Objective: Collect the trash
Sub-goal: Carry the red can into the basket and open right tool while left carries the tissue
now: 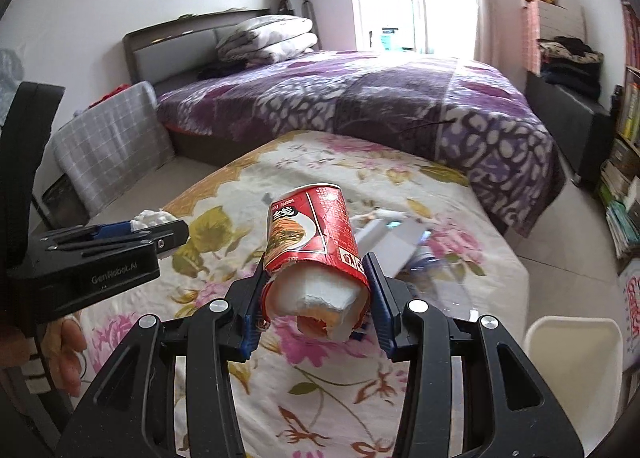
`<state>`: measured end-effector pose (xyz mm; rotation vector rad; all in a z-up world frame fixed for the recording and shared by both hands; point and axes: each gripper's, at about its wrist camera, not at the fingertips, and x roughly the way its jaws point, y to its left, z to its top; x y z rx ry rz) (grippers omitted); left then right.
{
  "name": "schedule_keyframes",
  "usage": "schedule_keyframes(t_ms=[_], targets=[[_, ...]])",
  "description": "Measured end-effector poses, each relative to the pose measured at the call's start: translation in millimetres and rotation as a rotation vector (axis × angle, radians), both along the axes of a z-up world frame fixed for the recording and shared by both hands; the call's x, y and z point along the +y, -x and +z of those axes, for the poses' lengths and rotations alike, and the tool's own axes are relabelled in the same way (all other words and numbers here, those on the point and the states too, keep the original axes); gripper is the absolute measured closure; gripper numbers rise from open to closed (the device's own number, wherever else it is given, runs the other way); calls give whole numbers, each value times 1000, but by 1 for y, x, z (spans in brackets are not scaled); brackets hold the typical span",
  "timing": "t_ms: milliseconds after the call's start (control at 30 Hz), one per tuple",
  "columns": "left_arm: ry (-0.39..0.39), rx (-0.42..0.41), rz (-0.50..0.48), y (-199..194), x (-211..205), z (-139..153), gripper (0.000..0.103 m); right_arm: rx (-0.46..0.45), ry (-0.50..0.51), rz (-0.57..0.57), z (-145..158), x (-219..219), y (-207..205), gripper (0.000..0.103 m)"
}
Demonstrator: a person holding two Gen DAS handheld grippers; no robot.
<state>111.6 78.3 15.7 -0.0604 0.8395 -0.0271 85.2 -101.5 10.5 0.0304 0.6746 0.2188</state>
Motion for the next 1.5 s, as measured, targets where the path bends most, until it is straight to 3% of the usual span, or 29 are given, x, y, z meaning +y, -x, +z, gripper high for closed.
schedule_keyframes(t_ms=[933, 1500], targets=[[-20, -22, -194, 7, -123, -1, 55, 39, -10, -283, 7, -119, 29, 60], [-16, 2, -327, 20, -192, -11, 55, 144, -52, -579, -9, -215, 58, 59]])
